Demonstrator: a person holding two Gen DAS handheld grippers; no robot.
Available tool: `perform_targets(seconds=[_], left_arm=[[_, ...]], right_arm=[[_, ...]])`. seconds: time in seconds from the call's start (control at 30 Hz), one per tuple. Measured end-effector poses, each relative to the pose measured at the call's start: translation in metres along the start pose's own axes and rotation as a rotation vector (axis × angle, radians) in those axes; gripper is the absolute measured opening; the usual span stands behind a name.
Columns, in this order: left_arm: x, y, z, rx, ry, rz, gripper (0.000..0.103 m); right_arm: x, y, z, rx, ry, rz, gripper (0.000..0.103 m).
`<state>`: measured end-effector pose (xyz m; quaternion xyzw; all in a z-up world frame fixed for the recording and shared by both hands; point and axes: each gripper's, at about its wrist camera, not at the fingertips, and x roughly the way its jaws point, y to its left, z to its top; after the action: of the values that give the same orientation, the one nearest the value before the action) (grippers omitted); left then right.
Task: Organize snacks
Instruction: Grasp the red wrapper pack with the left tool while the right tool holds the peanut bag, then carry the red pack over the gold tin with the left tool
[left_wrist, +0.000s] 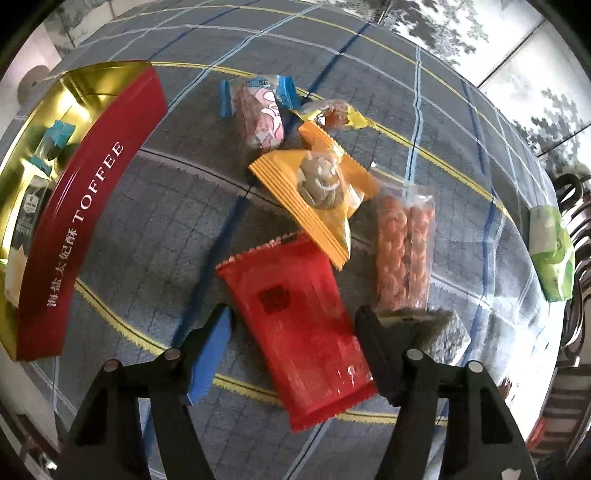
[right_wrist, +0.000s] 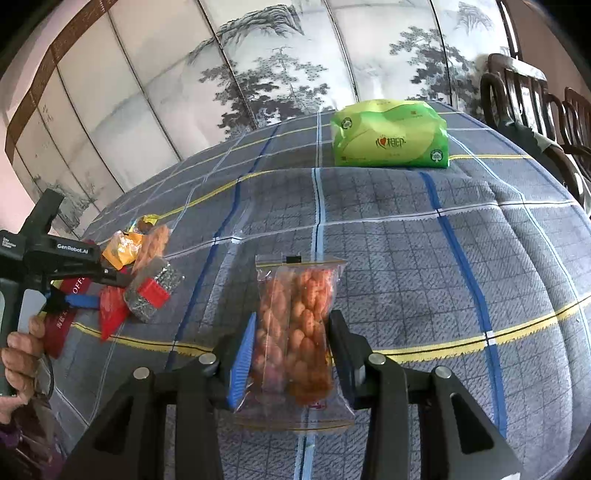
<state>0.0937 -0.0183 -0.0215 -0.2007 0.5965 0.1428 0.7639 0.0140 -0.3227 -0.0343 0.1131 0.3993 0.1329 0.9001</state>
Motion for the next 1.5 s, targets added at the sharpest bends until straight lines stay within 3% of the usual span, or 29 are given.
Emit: perform_targets(seconds=[0.1, 0.2, 0.3, 0.33, 0.37, 0.4, 0.53, 0.67, 0.73, 0.97, 1.27, 1.5], left_arm=[[-0.001, -0.002, 0.001, 0.016, 0.002, 0.012, 0.064], [0.003, -0.009, 0.004, 0.037, 0.022, 0.008, 0.076], [0.004, -0.017, -0.003, 0.097, -0.001, 0.040, 0.076], [0.004, -0.019, -0.007, 0.123, -0.014, 0.067, 0.068], [0.002, -0.022, -0.011, 0.152, -0.031, 0.098, 0.054], [0.000, -0.022, -0.012, 0.168, -0.040, 0.101, 0.051], [-0.007, -0.008, -0.026, 0.225, -0.076, 0.048, 0.045], [-0.019, 0.020, -0.047, 0.245, -0.111, -0.061, 0.044], [-0.027, 0.033, -0.060, 0.260, -0.123, -0.075, 0.044], [-0.058, 0.057, -0.091, 0.321, -0.196, -0.071, 0.044], [-0.090, 0.061, -0.095, 0.350, -0.272, -0.079, 0.045], [-0.110, 0.077, -0.091, 0.331, -0.317, -0.068, 0.045]], right_arm=[[0.000, -0.001, 0.000, 0.010, -0.001, 0.003, 0.040], [0.000, -0.003, 0.000, 0.016, 0.000, 0.009, 0.040], [0.000, -0.003, 0.000, 0.010, 0.002, 0.006, 0.040], [0.000, -0.002, 0.001, 0.008, 0.003, 0.003, 0.040], [0.001, -0.002, 0.001, 0.005, 0.004, 0.000, 0.040], [0.001, -0.001, 0.001, 0.000, 0.005, -0.004, 0.040], [0.003, 0.003, 0.001, -0.020, 0.007, -0.025, 0.040], [0.004, 0.009, 0.000, -0.053, 0.007, -0.060, 0.040], [0.005, 0.009, 0.000, -0.052, 0.006, -0.059, 0.040], [0.005, 0.015, -0.002, -0.062, 0.009, -0.094, 0.040], [-0.006, 0.026, -0.012, -0.012, 0.000, -0.056, 0.040], [0.004, 0.031, 0.001, 0.042, 0.006, -0.050, 0.040]])
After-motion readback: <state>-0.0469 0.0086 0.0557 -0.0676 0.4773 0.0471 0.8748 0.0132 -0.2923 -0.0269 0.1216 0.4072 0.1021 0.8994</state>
